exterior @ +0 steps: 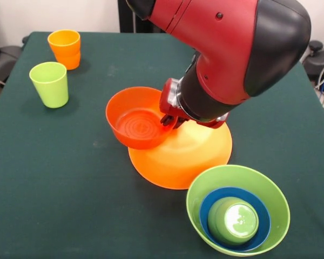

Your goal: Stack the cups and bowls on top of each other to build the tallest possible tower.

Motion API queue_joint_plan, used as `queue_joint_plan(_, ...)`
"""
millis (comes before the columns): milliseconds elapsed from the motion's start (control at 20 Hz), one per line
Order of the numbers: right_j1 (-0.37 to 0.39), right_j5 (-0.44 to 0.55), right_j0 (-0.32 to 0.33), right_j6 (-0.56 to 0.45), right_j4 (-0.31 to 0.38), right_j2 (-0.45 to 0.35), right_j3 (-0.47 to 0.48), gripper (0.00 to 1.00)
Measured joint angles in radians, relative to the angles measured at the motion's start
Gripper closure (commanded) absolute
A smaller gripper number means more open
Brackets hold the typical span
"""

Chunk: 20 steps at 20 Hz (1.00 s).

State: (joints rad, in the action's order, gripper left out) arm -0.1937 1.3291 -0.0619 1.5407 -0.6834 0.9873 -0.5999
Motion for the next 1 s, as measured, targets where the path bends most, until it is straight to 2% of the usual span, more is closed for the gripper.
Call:
queue_joint_plan(400,0.029,0.027,-0.014,0.0,0.047,-0.072,-0.007,1.0)
queue_joint_plan(1000,0.046,0.048,-0.015,0.0,0.052,-0.12,-0.008,1.0)
